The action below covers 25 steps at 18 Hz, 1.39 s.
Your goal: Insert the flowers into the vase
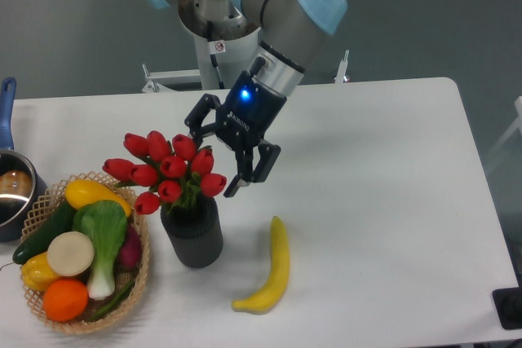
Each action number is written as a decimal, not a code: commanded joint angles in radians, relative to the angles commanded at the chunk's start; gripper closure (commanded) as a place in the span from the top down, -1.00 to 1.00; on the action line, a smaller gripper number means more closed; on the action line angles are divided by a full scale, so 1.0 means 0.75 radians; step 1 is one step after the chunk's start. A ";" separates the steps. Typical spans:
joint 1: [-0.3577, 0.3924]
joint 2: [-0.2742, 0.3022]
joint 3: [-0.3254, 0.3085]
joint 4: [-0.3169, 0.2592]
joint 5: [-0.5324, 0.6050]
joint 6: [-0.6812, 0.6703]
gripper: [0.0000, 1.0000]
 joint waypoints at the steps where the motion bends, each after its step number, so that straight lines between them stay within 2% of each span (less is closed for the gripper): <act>1: -0.002 0.008 0.014 0.000 0.061 -0.002 1.00; 5: -0.006 0.061 0.051 -0.010 0.246 0.000 1.00; 8: -0.006 0.080 0.039 -0.014 0.256 0.000 1.00; 12: -0.002 0.115 0.047 -0.100 0.332 0.012 1.00; 15: -0.008 0.162 0.076 -0.172 0.532 0.016 1.00; 16: -0.008 0.166 0.080 -0.182 0.565 0.018 1.00; 18: -0.024 0.168 0.151 -0.198 0.688 0.043 1.00; 20: -0.043 0.196 0.162 -0.219 0.792 0.043 1.00; 23: -0.059 0.235 0.174 -0.341 1.010 0.139 1.00; 25: -0.059 0.231 0.211 -0.362 1.029 0.198 1.00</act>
